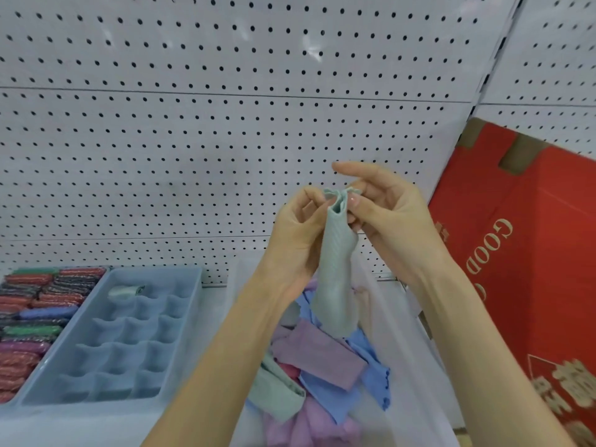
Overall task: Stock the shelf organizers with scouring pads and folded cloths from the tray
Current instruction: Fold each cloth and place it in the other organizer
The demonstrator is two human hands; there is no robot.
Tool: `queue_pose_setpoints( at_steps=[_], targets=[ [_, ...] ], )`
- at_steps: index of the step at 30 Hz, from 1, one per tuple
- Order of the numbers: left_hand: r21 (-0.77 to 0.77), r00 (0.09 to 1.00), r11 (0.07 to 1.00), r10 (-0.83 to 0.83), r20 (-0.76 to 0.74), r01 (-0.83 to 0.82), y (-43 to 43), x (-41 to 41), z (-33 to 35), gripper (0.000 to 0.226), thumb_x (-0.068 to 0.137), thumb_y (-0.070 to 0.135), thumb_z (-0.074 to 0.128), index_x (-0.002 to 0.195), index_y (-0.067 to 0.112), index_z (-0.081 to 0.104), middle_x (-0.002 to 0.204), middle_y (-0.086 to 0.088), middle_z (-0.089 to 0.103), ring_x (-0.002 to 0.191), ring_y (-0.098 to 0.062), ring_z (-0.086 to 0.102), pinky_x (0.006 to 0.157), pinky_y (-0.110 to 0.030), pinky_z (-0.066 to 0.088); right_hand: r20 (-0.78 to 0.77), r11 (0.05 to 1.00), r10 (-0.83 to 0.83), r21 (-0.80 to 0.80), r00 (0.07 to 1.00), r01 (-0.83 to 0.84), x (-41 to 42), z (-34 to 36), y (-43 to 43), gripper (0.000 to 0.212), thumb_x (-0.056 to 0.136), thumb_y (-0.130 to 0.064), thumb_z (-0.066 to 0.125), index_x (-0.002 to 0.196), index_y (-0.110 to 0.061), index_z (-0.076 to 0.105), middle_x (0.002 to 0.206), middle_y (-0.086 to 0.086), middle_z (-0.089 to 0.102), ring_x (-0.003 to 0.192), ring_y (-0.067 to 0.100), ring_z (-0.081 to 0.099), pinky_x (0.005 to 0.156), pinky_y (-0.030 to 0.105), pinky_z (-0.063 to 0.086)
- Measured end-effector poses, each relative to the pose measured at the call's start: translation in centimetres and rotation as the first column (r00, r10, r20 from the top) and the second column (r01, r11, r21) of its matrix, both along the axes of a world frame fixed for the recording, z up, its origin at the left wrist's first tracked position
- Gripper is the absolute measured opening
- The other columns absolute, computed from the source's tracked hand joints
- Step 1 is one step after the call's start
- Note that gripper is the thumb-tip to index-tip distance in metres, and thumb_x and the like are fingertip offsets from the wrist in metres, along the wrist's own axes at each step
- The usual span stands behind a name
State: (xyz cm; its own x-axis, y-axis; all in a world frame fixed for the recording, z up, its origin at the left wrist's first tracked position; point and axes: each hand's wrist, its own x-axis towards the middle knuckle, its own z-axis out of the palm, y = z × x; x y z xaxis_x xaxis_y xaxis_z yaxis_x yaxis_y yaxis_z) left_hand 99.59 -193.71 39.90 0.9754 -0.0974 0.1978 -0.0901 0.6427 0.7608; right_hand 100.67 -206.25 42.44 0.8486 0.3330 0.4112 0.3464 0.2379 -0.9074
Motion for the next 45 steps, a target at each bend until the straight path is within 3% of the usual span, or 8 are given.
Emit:
queue_pose_setpoints(
  at_steps=[6, 12, 15, 18, 23, 30, 36, 45],
  targets=[
    [0.128, 0.997, 0.989, 0.077, -0.014, -0.074, 0.1, -0.2, -0.3, 0.016, 0.094, 0.007, 0.051, 0.087, 0.003, 0.065, 0.069, -0.004, 0.069, 0.060, -0.014, 0.064, 0.057, -0.026, 0.054, -0.033, 0.993, -0.109, -0.045, 0.993, 0.108, 0.3, -0.2, -0.4, 0.035, 0.072, -0.015, 0.070, 0.107, -0.012, 0.067, 0.069, 0.000, 0.064, 0.061, 0.010, 0.057, 0.060, 0.020, 0.046],
    [0.363, 0.991, 0.922, 0.122, 0.053, -0.133, 0.6, -1.1, -1.1, 0.056, 0.089, 0.064, 0.040, 0.106, 0.018, 0.069, 0.108, -0.006, 0.072, 0.104, -0.023, 0.066, 0.092, -0.042, 0.052, -0.002, 0.929, -0.355, -0.110, 0.935, 0.352, 0.5, -0.5, -0.5, 0.022, 0.072, -0.004, 0.078, 0.090, -0.014, 0.069, 0.064, -0.002, 0.065, 0.062, 0.010, 0.061, 0.058, 0.018, 0.048],
    [0.479, 0.970, 0.844, 0.200, 0.137, -0.242, 0.0, -1.0, -1.3, 0.032, 0.085, 0.036, 0.067, 0.110, 0.017, 0.067, 0.107, -0.005, 0.071, 0.100, -0.016, 0.066, 0.081, -0.027, 0.054, 0.009, 0.904, -0.415, -0.105, 0.910, 0.414, 0.6, -1.1, 0.0, 0.023, 0.069, -0.005, 0.081, 0.081, -0.017, 0.066, 0.062, -0.006, 0.065, 0.062, 0.012, 0.061, 0.060, 0.024, 0.053],
    [0.428, 0.961, 0.862, 0.227, 0.157, -0.273, -0.1, -0.9, -1.3, 0.018, 0.091, 0.011, 0.061, 0.107, 0.012, 0.068, 0.105, -0.004, 0.071, 0.098, -0.012, 0.066, 0.083, -0.022, 0.052, 0.016, 0.899, -0.419, -0.135, 0.908, 0.417, 0.7, -1.3, 0.2, 0.023, 0.070, -0.004, 0.080, 0.080, -0.019, 0.065, 0.064, -0.005, 0.066, 0.061, 0.009, 0.062, 0.061, 0.023, 0.053],
    [0.399, 0.976, 0.891, 0.187, 0.112, -0.217, 0.8, -0.4, -1.8, 0.023, 0.097, 0.011, 0.050, 0.114, 0.012, 0.065, 0.115, -0.006, 0.069, 0.111, -0.019, 0.062, 0.097, -0.037, 0.048, -0.023, 0.912, -0.372, -0.194, 0.928, 0.360, 0.7, -0.8, -0.2, 0.021, 0.071, -0.002, 0.078, 0.083, -0.013, 0.065, 0.070, 0.000, 0.071, 0.065, 0.007, 0.067, 0.059, 0.016, 0.050],
    [0.279, 0.998, 0.960, 0.020, 0.062, -0.037, 1.9, -0.7, -1.3, 0.027, 0.096, 0.003, 0.045, 0.120, 0.006, 0.058, 0.123, -0.007, 0.065, 0.113, -0.018, 0.062, 0.096, -0.032, 0.051, -0.097, 0.913, -0.322, -0.294, 0.942, 0.282, 0.5, -0.9, -0.3, 0.016, 0.073, -0.005, 0.077, 0.085, -0.002, 0.067, 0.082, 0.014, 0.071, 0.068, 0.009, 0.065, 0.062, 0.013, 0.050],
    [0.263, 0.998, 0.963, -0.068, 0.018, 0.061, 3.0, -0.9, -0.6, 0.031, 0.096, 0.001, 0.042, 0.124, 0.007, 0.052, 0.125, -0.006, 0.063, 0.106, -0.018, 0.065, 0.089, -0.031, 0.054, -0.078, 0.916, -0.330, -0.267, 0.941, 0.299, 0.1, -1.1, 0.1, 0.016, 0.073, -0.006, 0.077, 0.084, -0.006, 0.065, 0.073, 0.006, 0.068, 0.062, 0.005, 0.063, 0.059, 0.011, 0.048],
    [0.225, 0.991, 0.966, -0.130, -0.010, 0.129, 3.4, -1.8, -0.1, 0.050, 0.096, 0.004, 0.042, 0.144, 0.016, 0.037, 0.130, -0.004, 0.060, 0.121, -0.018, 0.058, 0.108, -0.042, 0.040, 0.032, 0.918, -0.296, -0.266, 0.955, 0.293, -1.1, -1.3, 0.5, 0.014, 0.079, -0.008, 0.073, 0.074, -0.014, 0.061, 0.079, -0.011, 0.069, 0.075, 0.008, 0.061, 0.078, 0.028, 0.053]
  ],
)
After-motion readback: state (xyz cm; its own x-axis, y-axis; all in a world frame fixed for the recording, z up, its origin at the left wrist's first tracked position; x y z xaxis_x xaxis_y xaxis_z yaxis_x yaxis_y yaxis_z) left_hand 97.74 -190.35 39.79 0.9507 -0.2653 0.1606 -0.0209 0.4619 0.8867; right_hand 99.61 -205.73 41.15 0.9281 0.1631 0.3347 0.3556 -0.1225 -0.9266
